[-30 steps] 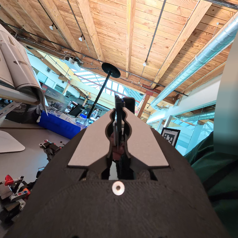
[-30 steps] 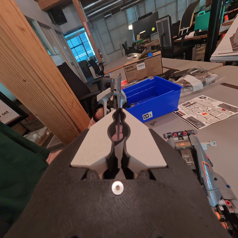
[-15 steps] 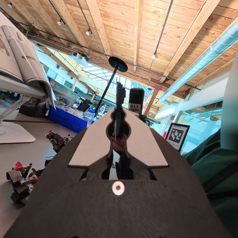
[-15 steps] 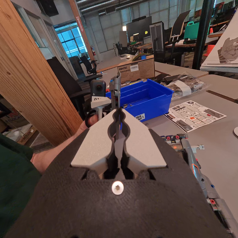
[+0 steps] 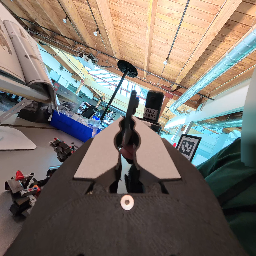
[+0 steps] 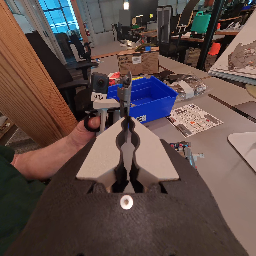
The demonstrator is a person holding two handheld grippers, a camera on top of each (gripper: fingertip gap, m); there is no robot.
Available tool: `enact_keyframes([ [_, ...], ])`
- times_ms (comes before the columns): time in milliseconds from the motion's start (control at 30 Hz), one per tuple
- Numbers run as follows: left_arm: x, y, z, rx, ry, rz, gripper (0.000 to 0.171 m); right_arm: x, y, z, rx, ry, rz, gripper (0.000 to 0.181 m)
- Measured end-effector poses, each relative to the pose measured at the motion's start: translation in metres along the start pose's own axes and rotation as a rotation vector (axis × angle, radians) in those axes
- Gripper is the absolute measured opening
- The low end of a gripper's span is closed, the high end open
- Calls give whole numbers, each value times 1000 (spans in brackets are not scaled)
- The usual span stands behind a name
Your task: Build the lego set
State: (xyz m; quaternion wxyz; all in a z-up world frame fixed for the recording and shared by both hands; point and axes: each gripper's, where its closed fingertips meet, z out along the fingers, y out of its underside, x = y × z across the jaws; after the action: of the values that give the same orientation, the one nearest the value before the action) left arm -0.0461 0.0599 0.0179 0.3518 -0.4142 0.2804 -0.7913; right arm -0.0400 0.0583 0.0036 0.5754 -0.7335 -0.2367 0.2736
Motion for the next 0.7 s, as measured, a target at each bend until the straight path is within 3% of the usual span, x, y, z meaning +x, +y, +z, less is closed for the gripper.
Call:
enact_keyframes([
  [200, -10, 7, 0, 19, -32, 16, 12, 14, 1, -9, -24, 153, -96, 0],
  [433, -4, 15, 14, 19, 55, -25, 7, 4, 3, -7, -44, 157, -101, 0],
  [567, 1, 6, 15, 100, 146, -126, 6, 3, 3, -9, -41, 178, -133, 11],
  [700, 6, 4, 19, 161, 231, -195, 6, -4, 15, -5, -63, 98, -62, 16],
])
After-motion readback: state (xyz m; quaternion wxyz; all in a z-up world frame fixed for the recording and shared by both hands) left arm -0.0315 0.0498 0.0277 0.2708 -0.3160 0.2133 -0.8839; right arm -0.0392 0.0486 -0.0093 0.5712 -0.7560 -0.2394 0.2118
